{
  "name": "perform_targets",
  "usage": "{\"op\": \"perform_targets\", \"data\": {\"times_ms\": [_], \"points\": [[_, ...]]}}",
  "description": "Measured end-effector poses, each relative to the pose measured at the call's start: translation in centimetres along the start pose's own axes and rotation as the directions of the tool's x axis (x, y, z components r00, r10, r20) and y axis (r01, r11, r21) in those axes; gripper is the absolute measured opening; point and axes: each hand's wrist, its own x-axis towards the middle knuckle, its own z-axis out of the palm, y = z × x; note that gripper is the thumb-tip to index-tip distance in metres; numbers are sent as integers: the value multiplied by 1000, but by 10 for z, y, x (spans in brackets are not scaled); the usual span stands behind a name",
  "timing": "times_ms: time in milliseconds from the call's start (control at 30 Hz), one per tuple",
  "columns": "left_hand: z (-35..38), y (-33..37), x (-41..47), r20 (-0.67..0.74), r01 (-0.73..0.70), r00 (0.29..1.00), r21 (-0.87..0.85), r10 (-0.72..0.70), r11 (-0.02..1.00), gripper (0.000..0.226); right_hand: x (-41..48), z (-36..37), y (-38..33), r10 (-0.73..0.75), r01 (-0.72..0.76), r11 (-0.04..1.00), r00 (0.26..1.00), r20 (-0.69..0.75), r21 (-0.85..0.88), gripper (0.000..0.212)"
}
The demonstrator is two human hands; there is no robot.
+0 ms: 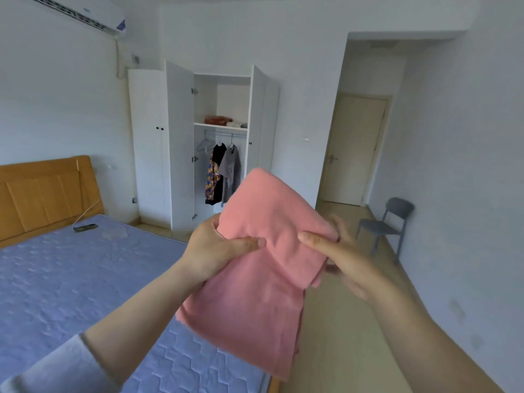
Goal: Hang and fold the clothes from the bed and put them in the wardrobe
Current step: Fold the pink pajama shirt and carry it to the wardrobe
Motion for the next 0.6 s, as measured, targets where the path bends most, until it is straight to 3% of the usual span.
{"op": "perform_targets", "data": {"times_ms": [100,333,467,600], "points": [[22,-8,14,-3,28,1000,-7,-28,1000,50,1,2,41,55,-71,955,996,65,289,87],[101,-11,53,182,87,981,-70,-73,994,72,37,-60,67,-28,-45,835,992,125,549,55],[151,-1,87,344,95,936,-48,-73,994,68,63,-129,66,-21,0,851,999,35,525,51],[200,3,114,392,114,916,-46,-88,992,78,81,-187,59,-45,59,884,998,-41,463,47]]}}
